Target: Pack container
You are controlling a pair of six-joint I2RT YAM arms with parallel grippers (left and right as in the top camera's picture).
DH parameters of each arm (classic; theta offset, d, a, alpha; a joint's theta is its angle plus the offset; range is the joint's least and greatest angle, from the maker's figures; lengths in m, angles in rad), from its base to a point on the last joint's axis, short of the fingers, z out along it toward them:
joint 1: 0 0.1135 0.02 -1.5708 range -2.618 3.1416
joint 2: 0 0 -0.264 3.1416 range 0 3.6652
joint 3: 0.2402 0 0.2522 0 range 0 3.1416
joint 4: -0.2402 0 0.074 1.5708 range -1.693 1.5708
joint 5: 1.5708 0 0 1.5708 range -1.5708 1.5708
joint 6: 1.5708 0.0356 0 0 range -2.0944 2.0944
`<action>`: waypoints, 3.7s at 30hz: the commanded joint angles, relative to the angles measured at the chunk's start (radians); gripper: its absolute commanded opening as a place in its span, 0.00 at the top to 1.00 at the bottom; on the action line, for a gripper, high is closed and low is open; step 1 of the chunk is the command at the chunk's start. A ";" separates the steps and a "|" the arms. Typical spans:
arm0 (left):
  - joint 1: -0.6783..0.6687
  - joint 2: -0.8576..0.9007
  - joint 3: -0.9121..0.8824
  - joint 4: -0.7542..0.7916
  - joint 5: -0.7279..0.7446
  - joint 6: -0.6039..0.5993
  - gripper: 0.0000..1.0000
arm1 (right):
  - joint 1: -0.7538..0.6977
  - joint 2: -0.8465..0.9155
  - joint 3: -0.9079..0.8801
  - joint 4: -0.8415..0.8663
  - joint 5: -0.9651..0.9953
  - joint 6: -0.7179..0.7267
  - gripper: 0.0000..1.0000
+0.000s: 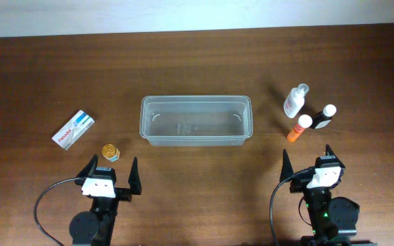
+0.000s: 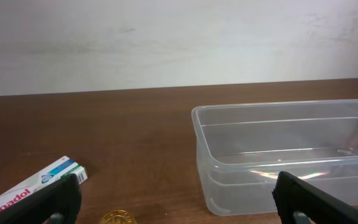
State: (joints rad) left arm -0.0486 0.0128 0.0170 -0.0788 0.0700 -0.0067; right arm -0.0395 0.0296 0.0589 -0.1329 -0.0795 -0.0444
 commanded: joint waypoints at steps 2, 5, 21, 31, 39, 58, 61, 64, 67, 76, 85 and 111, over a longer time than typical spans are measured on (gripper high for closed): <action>-0.003 -0.003 -0.008 0.003 -0.007 0.011 0.01 | -0.007 0.165 0.239 -0.109 -0.006 0.027 0.01; -0.003 -0.003 -0.008 0.003 -0.007 0.011 0.01 | -0.007 0.391 0.464 -0.232 -0.011 0.026 0.02; -0.003 -0.003 -0.008 0.003 -0.007 0.011 0.01 | -0.007 1.615 1.725 -1.231 -0.046 0.026 0.02; -0.003 -0.003 -0.008 0.003 -0.007 0.011 0.01 | -0.039 1.810 1.725 -1.087 -0.039 0.026 0.10; -0.003 -0.003 -0.008 0.002 -0.007 0.011 0.01 | -0.061 1.835 1.724 -0.992 -0.013 -0.005 0.18; -0.003 -0.003 -0.008 0.003 -0.007 0.011 0.01 | -0.061 1.992 1.724 -0.943 -0.021 -0.027 0.46; -0.003 -0.003 -0.008 0.003 -0.007 0.011 0.01 | -0.061 1.992 1.724 -0.940 -0.021 -0.027 0.55; -0.003 -0.003 -0.008 0.002 -0.007 0.011 0.01 | -0.061 1.993 1.724 -0.941 -0.016 -0.027 0.68; -0.003 -0.003 -0.008 0.003 -0.007 0.011 0.00 | -0.061 1.993 1.724 -0.941 -0.013 -0.027 0.78; -0.003 -0.003 -0.008 0.002 -0.007 0.011 0.01 | -0.061 1.985 1.733 -0.953 -0.013 -0.027 0.83; -0.003 -0.003 -0.008 0.002 -0.008 0.011 0.01 | -0.061 1.983 1.871 -1.065 0.014 -0.031 0.83; -0.003 -0.003 -0.008 0.002 -0.007 0.011 0.01 | 0.216 1.983 2.331 -1.474 0.002 0.245 0.82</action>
State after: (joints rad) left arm -0.0486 0.0158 0.0166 -0.0784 0.0700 -0.0063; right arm 0.1383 2.0197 2.3600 -1.6032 -0.0757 0.1371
